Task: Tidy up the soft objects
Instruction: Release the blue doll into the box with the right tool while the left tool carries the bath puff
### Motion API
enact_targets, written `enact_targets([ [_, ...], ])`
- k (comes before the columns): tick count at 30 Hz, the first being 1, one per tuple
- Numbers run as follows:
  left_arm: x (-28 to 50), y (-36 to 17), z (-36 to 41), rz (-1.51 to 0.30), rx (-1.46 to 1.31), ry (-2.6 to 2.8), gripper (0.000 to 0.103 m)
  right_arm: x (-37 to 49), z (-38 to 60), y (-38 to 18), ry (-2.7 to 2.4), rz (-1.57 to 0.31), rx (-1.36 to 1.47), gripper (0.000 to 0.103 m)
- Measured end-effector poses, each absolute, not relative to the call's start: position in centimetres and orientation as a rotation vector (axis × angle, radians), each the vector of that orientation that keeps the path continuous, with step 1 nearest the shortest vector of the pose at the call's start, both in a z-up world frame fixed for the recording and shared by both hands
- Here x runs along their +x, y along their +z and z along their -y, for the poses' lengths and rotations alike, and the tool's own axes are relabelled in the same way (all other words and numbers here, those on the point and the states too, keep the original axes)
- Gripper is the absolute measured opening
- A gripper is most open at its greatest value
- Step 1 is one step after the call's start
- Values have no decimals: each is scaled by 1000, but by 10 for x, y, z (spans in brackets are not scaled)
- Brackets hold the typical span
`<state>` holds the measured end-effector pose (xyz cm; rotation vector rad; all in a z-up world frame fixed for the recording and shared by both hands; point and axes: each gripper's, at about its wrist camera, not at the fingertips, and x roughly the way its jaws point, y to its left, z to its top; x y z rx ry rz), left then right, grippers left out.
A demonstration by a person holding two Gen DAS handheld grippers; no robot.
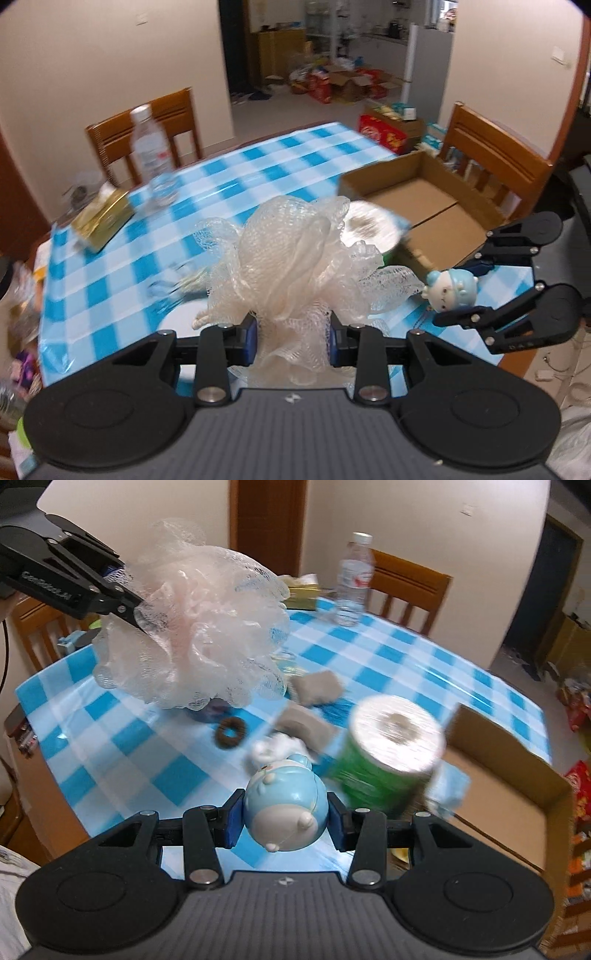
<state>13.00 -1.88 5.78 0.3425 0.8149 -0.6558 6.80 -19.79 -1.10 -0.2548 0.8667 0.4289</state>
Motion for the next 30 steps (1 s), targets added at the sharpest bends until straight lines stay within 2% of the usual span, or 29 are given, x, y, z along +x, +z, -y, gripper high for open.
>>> enact_targets([
  [11,129,69,116,-743,370,-717,33,73,304,-6,299,-827,-248,50],
  [21,152,69,184,-703,380,-711,33,101,352,-33,307,-849,-203,50],
  [22,155,68,192,-705,378,-711,33,103,354,-36,308,-852,-196,52],
  [24,159,67,203,-703,385,-714,33,107,358,-42,322,-855,-171,73],
  [25,162,66,208,-700,388,-715,33,108,360,-44,336,-859,-153,89],
  [26,164,65,214,-699,389,-717,33,108,362,-45,349,-860,-141,99],
  [27,167,64,220,-700,389,-722,33,105,363,-45,353,-847,-137,103],
  [30,172,61,235,-699,390,-743,33,100,366,-44,362,-832,-113,103],
])
